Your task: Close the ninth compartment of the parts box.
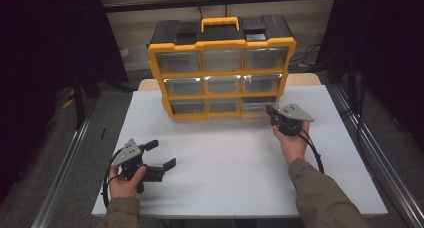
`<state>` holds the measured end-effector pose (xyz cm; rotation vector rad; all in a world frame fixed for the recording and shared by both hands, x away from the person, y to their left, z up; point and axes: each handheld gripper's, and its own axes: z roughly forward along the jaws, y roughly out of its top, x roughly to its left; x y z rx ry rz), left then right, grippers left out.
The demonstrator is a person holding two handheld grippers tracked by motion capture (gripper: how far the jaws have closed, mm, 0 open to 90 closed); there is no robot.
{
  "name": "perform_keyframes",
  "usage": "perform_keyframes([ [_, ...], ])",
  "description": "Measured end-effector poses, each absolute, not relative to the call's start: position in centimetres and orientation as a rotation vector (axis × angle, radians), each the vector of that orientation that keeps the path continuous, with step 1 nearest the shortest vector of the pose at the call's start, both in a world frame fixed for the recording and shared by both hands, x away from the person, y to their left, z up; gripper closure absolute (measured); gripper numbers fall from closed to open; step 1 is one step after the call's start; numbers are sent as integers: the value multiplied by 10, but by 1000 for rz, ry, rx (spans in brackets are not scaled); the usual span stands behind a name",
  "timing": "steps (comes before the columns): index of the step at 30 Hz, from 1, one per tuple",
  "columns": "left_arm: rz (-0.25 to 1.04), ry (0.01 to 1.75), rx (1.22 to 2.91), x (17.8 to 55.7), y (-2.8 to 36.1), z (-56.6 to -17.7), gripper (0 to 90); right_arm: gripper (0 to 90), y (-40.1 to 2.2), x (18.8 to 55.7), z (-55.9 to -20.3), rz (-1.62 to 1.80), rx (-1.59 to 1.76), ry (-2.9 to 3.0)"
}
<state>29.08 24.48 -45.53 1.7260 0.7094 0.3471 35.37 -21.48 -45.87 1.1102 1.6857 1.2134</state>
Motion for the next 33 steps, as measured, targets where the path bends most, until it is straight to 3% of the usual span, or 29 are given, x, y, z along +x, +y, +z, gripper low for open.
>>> perform_keyframes([
  [33, 354, 708, 1745, 293, 247, -458, 8, 900, -211, 379, -460, 1157, 1123, 1670],
])
